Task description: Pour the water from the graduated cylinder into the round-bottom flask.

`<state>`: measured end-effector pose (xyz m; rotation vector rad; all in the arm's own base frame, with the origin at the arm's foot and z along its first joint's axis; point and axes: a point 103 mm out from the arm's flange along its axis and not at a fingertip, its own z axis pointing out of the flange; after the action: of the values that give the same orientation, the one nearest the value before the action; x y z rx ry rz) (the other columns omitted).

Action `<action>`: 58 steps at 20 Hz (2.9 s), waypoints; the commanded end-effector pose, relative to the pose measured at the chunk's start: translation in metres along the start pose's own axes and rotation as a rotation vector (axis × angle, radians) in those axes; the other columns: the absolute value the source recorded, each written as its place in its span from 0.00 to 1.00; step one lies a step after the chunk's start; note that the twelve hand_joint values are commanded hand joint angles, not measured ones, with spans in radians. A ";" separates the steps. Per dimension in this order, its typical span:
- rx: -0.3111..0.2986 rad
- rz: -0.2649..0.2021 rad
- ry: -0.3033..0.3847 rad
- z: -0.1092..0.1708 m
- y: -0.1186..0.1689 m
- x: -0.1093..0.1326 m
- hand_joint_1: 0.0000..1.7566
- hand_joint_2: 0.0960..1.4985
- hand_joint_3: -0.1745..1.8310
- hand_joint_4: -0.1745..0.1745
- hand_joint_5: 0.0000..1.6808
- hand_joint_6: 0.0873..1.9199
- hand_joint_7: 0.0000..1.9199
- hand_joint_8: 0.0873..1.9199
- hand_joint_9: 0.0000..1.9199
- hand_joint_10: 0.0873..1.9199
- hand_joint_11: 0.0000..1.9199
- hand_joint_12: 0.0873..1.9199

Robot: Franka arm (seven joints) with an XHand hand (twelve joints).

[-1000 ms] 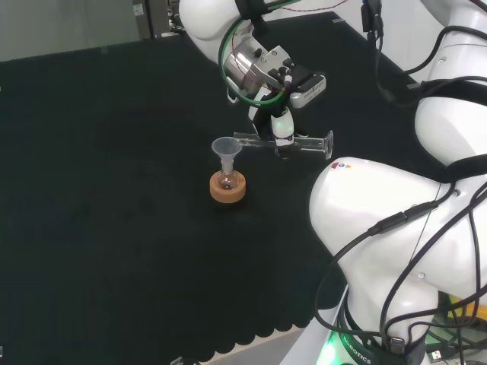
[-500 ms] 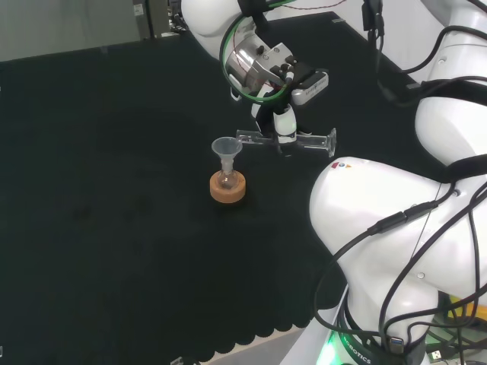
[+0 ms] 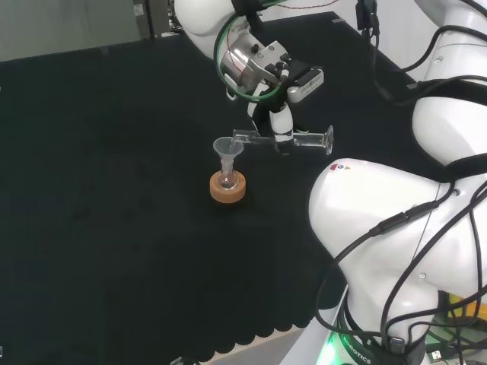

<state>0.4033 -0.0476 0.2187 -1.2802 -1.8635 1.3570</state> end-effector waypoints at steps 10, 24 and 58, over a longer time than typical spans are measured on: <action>0.036 0.016 -0.016 -0.002 -0.003 0.002 0.79 0.67 0.09 0.00 0.63 0.41 0.52 0.48 0.65 0.30 0.64 0.38; 0.063 0.045 -0.039 -0.006 -0.006 0.007 0.79 0.67 0.09 0.00 0.63 0.41 0.52 0.48 0.65 0.30 0.64 0.38; -0.082 0.022 -0.039 -0.005 -0.018 0.008 0.79 0.68 0.09 0.00 0.63 0.41 0.52 0.48 0.64 0.31 0.64 0.38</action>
<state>0.3997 -0.0365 0.2332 -1.3002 -1.8565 1.4234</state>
